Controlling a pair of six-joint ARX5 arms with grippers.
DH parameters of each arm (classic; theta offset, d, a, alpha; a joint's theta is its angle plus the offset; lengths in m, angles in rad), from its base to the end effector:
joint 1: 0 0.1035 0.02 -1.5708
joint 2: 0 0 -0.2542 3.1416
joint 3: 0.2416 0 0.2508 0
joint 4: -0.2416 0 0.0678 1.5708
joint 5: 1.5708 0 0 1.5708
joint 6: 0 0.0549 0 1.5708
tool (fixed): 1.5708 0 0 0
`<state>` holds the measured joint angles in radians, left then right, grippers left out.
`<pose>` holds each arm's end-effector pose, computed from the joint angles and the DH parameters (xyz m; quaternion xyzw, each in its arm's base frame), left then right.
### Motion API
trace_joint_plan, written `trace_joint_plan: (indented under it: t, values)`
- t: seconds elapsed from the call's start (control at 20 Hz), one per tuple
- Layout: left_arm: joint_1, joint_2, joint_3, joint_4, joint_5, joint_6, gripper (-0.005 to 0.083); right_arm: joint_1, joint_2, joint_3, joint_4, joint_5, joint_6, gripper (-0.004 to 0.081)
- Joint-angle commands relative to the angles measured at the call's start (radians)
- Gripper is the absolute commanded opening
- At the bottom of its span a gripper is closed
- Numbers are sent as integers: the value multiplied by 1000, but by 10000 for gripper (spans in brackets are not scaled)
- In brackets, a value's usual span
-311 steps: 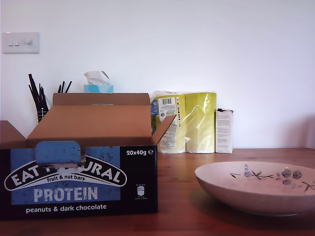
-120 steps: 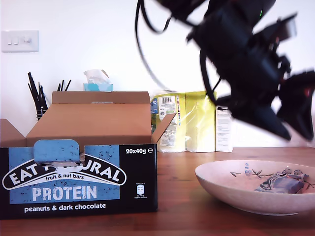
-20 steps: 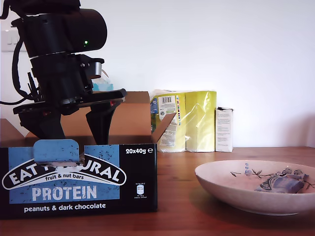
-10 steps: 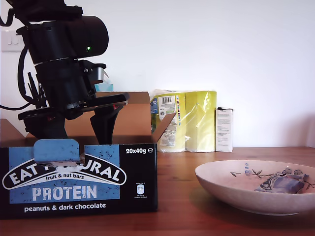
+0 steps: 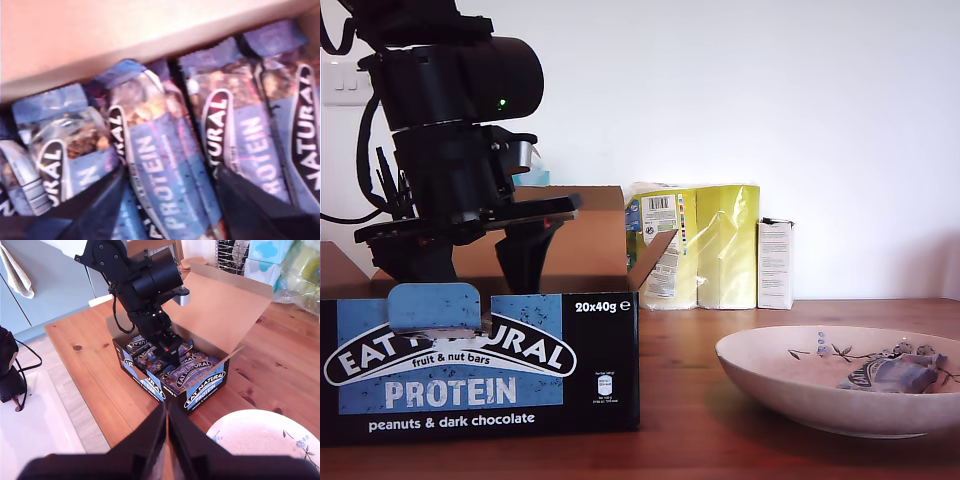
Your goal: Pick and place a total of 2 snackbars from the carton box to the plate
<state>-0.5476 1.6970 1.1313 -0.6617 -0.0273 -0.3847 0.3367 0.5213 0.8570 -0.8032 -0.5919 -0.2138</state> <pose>0.2834 -0.1711 0.1603 0.0092 0.5823 -0.1008 0.8067 0.0946 0.0656 0.3159 -0.0635 0.1820 0.4576 0.8680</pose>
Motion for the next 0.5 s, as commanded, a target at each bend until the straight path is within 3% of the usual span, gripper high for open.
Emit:
trace_joint_plan:
  t: [0.0,0.35,0.45]
  values:
    - [16,58,-42,-45,-7,3,360,5,0,-18,6,0,-7,-13]
    - [16,58,-20,-74,-7,27,149,5,0,-18,6,0,-13,-13]
    - [16,57,-11,-75,-6,26,139,5,0,-18,6,0,-19,-13]
